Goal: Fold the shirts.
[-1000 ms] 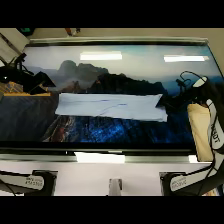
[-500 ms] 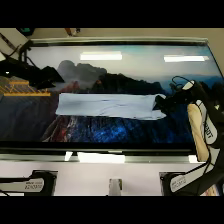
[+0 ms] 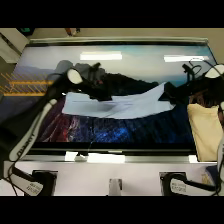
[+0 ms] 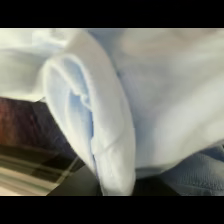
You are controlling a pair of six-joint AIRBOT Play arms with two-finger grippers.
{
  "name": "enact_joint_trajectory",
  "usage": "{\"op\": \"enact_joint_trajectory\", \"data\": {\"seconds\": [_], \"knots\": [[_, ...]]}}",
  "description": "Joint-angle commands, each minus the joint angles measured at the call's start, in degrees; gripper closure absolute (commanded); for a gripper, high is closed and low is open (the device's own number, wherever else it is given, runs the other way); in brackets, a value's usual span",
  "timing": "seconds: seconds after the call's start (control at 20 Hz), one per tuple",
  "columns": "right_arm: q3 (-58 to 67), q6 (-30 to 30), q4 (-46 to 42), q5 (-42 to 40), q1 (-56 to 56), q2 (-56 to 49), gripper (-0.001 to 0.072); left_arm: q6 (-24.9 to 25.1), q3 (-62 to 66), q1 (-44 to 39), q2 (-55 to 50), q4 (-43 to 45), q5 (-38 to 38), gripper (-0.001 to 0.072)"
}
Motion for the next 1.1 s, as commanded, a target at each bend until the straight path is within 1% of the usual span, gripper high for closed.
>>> {"op": "enact_joint_trajectory", "data": {"seconds": [0.0,0.15,0.25,0.3,0.35,0.4,0.45,0.6,0.7,0.8,0.9,1.05], "knots": [[0.1,3.0,0.2,7.4,0.0,10.3,0.0685,0.0,-0.2,-7.8,-8.3,-14.4,8.0,0.0672],[0.0,5.1,0.1,11.3,0.0,17.3,0.0684,0.2,-0.2,-11.7,-13.2,-26.6,11.6,0.0672],[0.1,5.9,0.1,12.8,0.0,20.1,0.0684,1.4,-0.1,-14.5,-14.8,-32.1,13.7,0.0672],[0.1,6.4,0.2,13.1,0.0,20.7,0.0684,2.6,-0.1,-15.5,-15.2,-33.1,14.0,0.0672],[0.0,6.8,0.1,13.3,0.0,20.7,0.0684,4.8,-0.1,-15.7,-15.1,-33.1,13.6,0.0673],[0.0,7.4,0.1,12.6,0.0,20.3,0.0685,8.5,-0.1,-15.3,-14.5,-32.8,12.8,0.0674],[0.0,7.8,0.8,11.8,0.0,19.8,0.0685,11.3,-0.1,-14.4,-13.3,-31.4,11.8,0.0675],[0.0,7.9,6.4,8.6,0.7,17.4,0.0686,11.2,-0.1,-9.4,-5.6,-19.2,10.9,0.0675],[0.0,7.9,5.4,4.0,4.7,15.0,0.0686,7.5,-0.1,-3.8,2.1,-8.2,10.9,0.0675],[0.0,7.8,5.8,-0.9,11.4,10.5,0.0686,5.4,-0.1,2.3,9.4,-0.5,10.3,0.0674],[0.1,7.3,6.8,-8.1,19.4,4.5,0.0685,5.5,-0.1,9.0,16.8,2.8,8.3,0.0674],[0.1,6.6,9.4,-22.6,29.3,-5.8,0.0684,5.5,-0.1,16.2,25.5,2.8,4.2,0.0674]]}}
